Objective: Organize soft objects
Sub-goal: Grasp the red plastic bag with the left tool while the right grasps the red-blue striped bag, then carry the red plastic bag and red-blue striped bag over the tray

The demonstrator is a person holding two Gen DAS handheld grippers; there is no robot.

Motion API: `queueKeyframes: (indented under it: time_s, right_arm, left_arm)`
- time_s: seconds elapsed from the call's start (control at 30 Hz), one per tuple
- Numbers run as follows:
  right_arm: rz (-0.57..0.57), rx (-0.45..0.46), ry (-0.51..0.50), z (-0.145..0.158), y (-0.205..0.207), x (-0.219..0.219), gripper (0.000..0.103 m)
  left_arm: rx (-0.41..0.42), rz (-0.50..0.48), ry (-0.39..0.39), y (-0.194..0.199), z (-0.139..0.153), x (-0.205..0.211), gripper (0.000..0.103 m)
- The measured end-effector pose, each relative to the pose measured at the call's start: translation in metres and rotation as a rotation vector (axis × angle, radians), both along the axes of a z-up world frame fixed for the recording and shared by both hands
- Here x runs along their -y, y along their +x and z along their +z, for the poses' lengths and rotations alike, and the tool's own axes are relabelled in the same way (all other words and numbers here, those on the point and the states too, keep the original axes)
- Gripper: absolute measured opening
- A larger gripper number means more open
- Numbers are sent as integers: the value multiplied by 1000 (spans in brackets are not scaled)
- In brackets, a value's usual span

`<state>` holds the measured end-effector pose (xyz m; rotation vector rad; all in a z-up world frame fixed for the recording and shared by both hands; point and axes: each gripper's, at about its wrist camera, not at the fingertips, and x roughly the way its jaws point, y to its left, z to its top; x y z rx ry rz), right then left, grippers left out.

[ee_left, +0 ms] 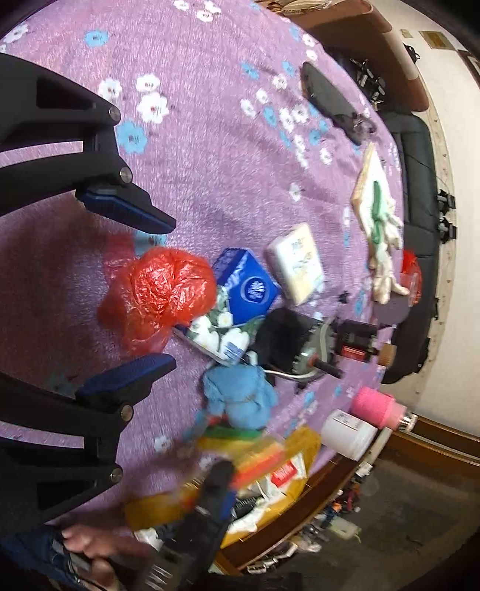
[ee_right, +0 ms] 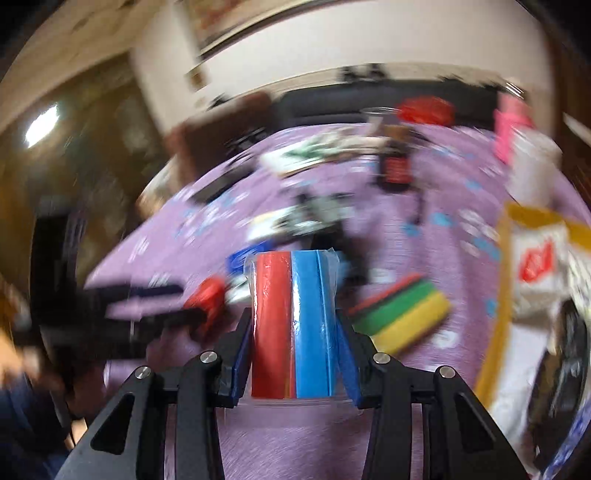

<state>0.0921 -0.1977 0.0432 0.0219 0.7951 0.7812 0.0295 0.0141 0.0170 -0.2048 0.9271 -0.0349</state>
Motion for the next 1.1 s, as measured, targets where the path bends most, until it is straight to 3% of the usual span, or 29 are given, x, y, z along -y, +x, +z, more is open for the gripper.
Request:
queueKeyframes:
  time_s: [0.1,0.2,0.6,0.87,1.1]
  right_arm:
    - [-10,-8,52,4,2,7,45]
    - [19,23,59,8,-6,-2,45]
    - [34,107,5,4,-21,-17,45]
    - [35,160,2,2,-25,-21,45]
    - [-12,165,10,0,-21,-27,45]
  left_arm:
    - [-10,5,13,5,-9,2,41]
    - [15,9,44,2,-10,4,39]
    - [220,72,-40,-16,16,-4,39]
    - [357,162,52,-24,30,-3,39]
    - [388,220,79,-29,33,-7,39]
